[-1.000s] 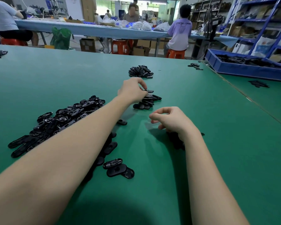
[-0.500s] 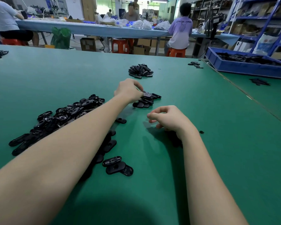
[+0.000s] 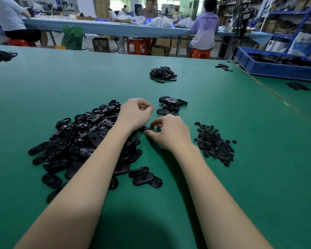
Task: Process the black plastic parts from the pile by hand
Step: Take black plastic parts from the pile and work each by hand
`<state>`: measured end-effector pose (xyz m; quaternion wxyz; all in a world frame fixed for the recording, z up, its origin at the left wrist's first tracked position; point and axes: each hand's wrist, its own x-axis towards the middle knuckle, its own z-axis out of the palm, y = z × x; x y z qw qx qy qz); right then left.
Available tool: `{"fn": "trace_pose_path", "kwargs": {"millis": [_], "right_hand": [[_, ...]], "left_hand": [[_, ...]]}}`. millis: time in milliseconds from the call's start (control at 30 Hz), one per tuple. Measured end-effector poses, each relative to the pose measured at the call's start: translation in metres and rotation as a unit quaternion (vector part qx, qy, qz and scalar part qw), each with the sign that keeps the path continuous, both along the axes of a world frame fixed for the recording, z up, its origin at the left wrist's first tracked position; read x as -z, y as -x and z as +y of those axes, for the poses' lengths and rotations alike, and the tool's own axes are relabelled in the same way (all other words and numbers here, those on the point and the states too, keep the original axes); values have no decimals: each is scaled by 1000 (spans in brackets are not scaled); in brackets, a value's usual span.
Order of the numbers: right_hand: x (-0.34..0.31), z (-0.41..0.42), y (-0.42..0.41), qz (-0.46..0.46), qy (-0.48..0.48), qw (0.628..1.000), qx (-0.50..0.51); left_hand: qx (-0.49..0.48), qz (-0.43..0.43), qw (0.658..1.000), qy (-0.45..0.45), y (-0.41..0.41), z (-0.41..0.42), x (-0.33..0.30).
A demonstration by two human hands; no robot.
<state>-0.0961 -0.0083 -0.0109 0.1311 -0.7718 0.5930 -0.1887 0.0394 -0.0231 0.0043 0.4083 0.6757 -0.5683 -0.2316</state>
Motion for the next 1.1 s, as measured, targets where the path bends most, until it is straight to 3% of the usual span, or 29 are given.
{"fn": "trace_pose_path", "kwargs": {"millis": [167,300,467,567,733,867,1100], "right_hand": [[-1,-1,1,-42,-13,999,6],[-15,-10,31,-164,-95,982,7],[-35,-15,70,-196,-89,977,3],[-41,-15,81,-213,-92,973,-3],[-44,-13,85,-171,-112,979,19],[-47,-14,102,8,-146,984,103],[-43,-7,100,8,-185,972,146]], "left_hand": [[4,9,999,37,-2,2,-7],[32,27,998,39,0,5,-11],[134,-3,991,-6,16,9,-11],[184,21,982,-47,29,10,-7],[172,71,981,-63,35,10,-2],[141,108,981,-73,31,12,-2],[118,148,980,-64,29,11,-1]]}}
